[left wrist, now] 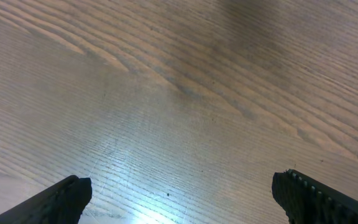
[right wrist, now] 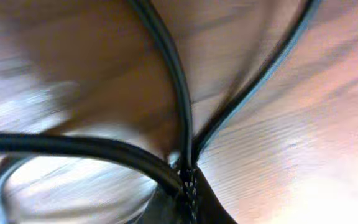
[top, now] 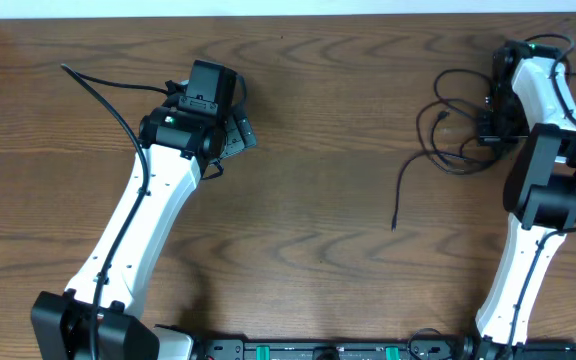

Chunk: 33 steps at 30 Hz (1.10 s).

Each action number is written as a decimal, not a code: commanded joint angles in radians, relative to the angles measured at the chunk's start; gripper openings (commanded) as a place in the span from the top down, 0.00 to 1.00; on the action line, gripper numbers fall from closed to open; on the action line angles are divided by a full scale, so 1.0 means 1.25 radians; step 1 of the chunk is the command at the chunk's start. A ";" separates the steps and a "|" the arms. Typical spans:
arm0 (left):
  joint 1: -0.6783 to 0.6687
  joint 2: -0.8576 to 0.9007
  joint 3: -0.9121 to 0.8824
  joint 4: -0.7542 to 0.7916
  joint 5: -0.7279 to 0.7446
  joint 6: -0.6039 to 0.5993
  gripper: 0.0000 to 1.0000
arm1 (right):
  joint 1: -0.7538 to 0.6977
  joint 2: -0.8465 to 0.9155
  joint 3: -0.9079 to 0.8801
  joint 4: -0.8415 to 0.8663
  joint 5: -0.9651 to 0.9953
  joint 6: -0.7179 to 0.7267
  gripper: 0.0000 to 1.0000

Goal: Untangle cables

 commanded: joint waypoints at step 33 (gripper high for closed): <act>0.003 -0.010 0.006 -0.003 -0.003 -0.010 0.00 | 0.045 -0.445 -0.005 0.446 -0.306 -0.031 0.01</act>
